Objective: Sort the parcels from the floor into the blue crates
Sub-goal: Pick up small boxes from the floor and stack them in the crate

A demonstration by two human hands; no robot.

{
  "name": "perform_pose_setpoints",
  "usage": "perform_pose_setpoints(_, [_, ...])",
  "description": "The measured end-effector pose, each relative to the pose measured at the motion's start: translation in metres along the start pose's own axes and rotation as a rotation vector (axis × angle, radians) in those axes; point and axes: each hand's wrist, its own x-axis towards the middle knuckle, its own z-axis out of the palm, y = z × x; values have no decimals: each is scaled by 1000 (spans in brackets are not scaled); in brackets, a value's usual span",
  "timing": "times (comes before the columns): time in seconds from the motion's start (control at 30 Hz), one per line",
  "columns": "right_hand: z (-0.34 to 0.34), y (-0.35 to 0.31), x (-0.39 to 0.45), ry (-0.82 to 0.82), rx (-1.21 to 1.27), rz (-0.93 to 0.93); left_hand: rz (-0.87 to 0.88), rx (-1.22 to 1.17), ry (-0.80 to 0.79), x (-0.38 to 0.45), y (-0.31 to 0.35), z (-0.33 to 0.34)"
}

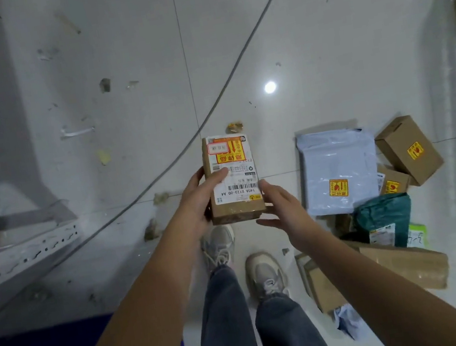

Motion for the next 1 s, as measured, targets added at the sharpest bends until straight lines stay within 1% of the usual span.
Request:
perform_pose_setpoints(0.07, [-4, 2, -3, -62, -28, 12, 23, -1, -47, -7, -7, -4])
perform_pose_setpoints(0.2, [-9, -4, -11, -94, -70, -51, 82, 8, -53, -25, -20, -3])
perform_pose_setpoints(0.3, [-12, -12, -21, -106, -101, -100, 136, -43, 1, -41, -28, 3])
perform_pose_setpoints(0.47, [-21, -22, -48, -138, -132, -203, 216, -52, 73, -78, -32, 17])
perform_pose_setpoints(0.6, [-22, -33, -79, -179, -159, -261, 278, -72, 93, -120, -33, 23])
perform_pose_setpoints(0.8, [-2, -33, -123, -212, -254, -364, 378, -162, 146, -174, -51, 19])
perform_pose_setpoints(0.93, [17, -23, -154, -268, -337, -422, 462, -232, 232, -225, -77, 12])
perform_pose_setpoints(1.0, [28, -17, -174, -301, -385, -446, 482, -239, 301, -258, -88, 13])
